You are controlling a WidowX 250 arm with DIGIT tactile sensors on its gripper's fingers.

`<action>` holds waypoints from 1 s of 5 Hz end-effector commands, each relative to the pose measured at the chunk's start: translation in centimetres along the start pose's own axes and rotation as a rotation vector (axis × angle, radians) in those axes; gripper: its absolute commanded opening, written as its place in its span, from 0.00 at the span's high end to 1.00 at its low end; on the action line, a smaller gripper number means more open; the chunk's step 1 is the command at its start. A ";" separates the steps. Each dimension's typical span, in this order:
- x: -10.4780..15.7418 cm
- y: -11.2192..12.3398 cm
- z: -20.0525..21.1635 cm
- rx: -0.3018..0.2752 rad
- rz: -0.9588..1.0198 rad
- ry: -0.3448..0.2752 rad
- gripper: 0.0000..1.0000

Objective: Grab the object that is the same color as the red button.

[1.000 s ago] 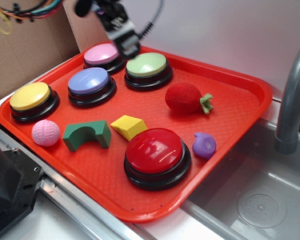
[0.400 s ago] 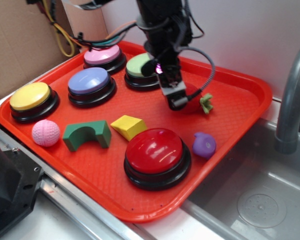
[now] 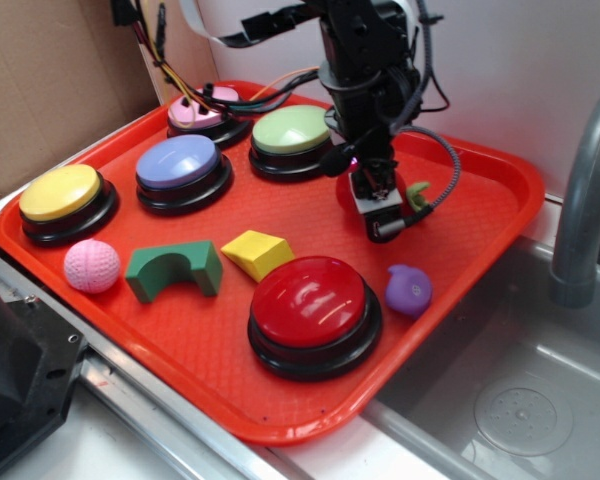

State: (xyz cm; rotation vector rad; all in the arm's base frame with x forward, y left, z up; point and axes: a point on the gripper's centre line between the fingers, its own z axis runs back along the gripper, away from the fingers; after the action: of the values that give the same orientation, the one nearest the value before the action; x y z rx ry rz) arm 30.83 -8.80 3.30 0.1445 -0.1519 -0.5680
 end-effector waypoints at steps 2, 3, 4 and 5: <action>0.8 0.1 2.1 0.049 0.034 -0.010 1.00; 0.0 1.1 5.2 0.036 0.150 0.026 1.00; -1.8 2.5 8.7 -0.028 0.317 0.033 1.00; -4.8 5.2 12.1 -0.130 0.496 0.014 1.00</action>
State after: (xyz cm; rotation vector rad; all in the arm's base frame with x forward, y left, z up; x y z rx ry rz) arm 26.77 -2.96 13.28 -0.0130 -0.0453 -0.0810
